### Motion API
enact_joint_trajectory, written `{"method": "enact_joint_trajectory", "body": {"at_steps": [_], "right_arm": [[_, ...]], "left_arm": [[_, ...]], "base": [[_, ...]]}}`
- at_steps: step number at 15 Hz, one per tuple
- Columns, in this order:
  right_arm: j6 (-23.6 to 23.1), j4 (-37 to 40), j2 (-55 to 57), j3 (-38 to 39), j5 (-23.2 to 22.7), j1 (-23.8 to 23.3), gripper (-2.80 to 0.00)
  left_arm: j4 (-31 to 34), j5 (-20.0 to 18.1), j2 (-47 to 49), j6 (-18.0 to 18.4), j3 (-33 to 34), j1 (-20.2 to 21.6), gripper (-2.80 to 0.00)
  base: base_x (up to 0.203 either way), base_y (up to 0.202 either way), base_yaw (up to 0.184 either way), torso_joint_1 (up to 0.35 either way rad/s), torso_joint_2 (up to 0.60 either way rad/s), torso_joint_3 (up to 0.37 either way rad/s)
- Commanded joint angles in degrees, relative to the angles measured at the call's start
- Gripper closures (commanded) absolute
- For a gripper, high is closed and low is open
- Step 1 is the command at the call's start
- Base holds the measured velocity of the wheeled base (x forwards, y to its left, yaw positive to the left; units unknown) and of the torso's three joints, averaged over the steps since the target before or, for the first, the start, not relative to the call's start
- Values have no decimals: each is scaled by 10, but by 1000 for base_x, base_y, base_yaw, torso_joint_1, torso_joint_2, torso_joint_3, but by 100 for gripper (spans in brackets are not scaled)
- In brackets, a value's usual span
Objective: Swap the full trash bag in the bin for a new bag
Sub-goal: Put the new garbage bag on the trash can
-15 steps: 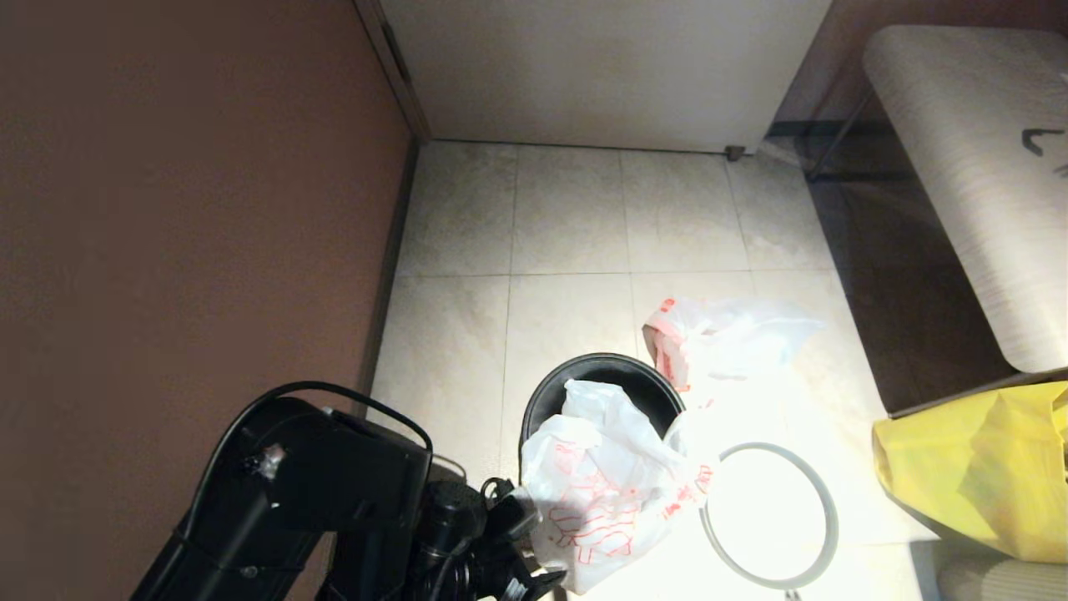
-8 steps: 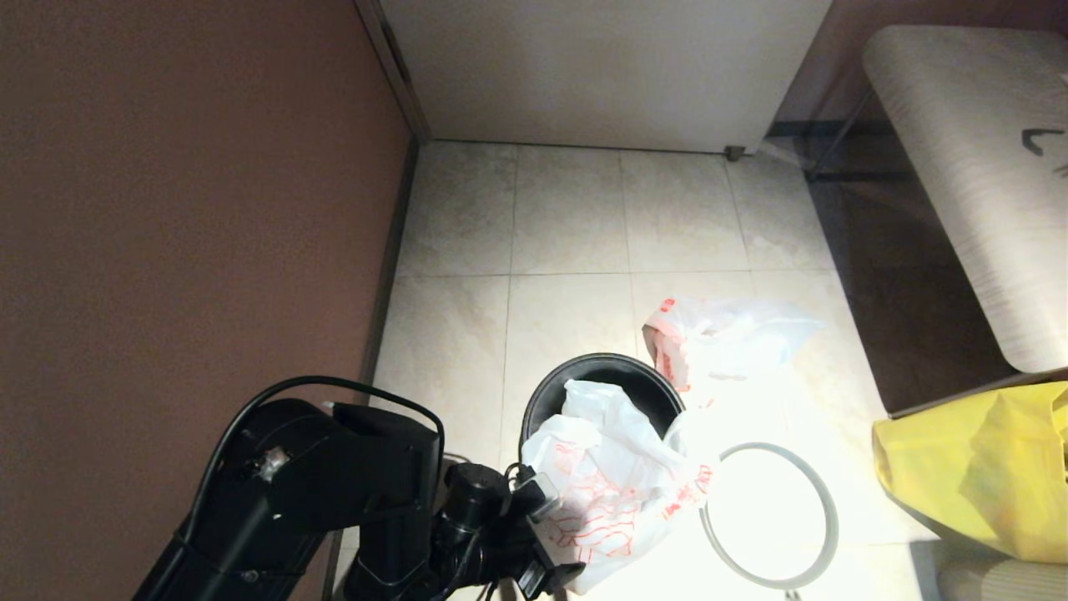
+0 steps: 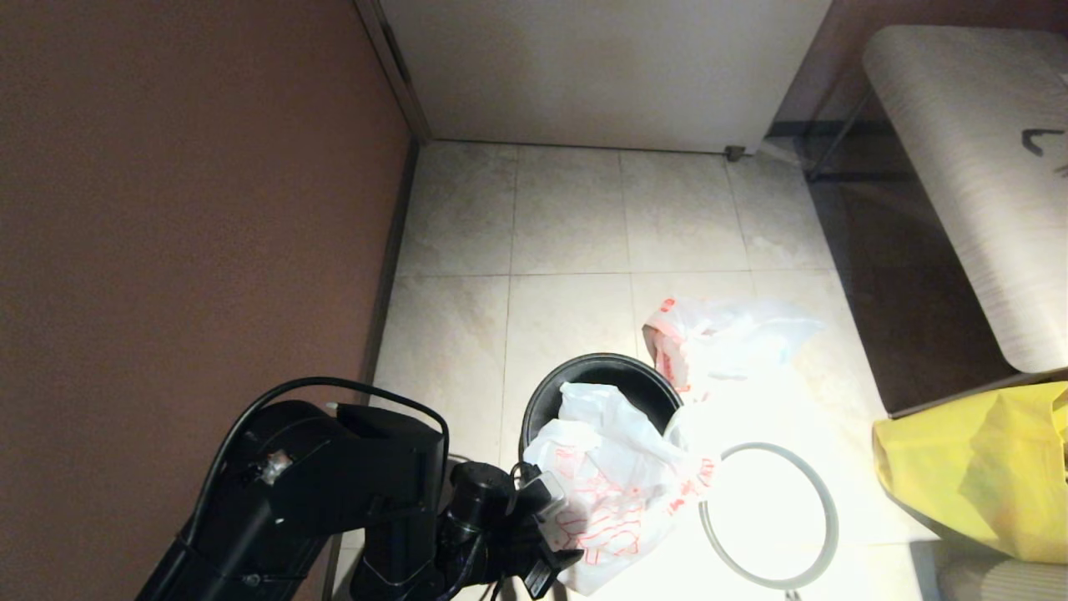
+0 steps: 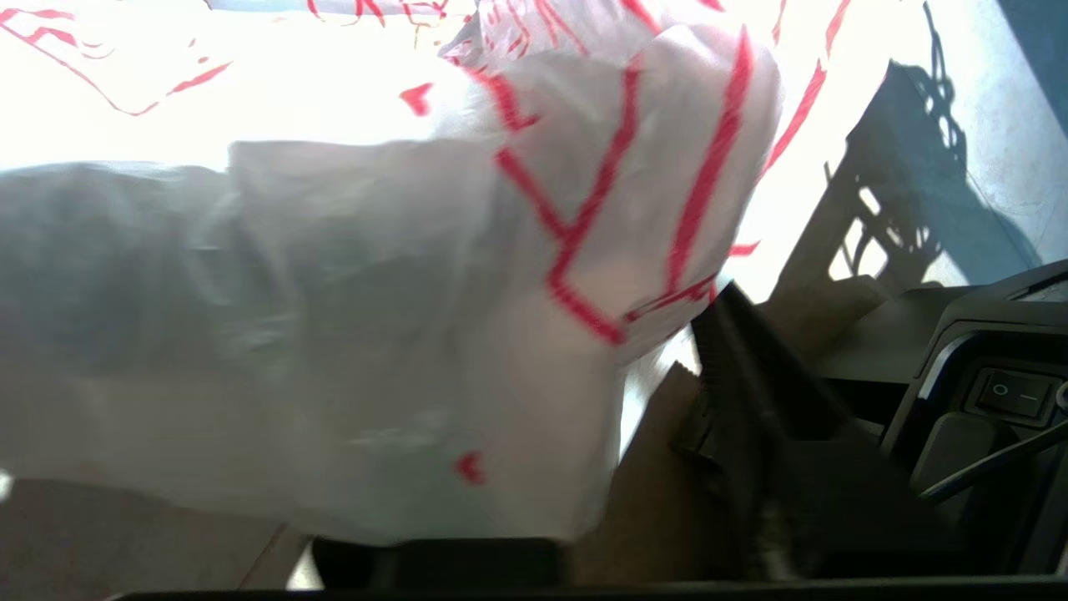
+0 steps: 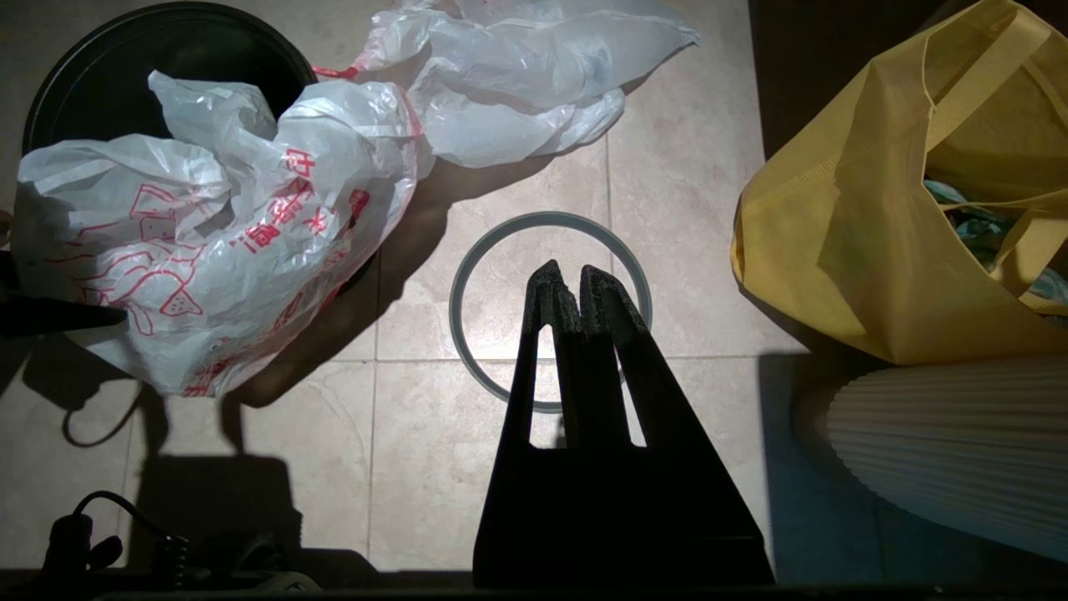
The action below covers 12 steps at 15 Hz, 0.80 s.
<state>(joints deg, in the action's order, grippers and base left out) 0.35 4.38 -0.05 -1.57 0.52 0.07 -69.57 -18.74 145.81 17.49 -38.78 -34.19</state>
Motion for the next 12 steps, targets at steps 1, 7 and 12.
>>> {"method": "enact_joint_trajectory", "body": {"at_steps": [1, 7, 12], "right_arm": [[0, 0, 0, 0, 0, 0, 0], [0, 0, 0, 0, 0, 0, 0], [0, 0, 0, 0, 0, 0, 0]], "left_arm": [[-4, -1, 0, 1, 0, 0, 0], [-4, -1, 0, 1, 2, 3, 0], [16, -3, -48, 1, 46, 1, 0]], "base": [[0, 0, 0, 0, 0, 0], [0, 0, 0, 0, 0, 0], [0, 0, 0, 0, 0, 0]]}}
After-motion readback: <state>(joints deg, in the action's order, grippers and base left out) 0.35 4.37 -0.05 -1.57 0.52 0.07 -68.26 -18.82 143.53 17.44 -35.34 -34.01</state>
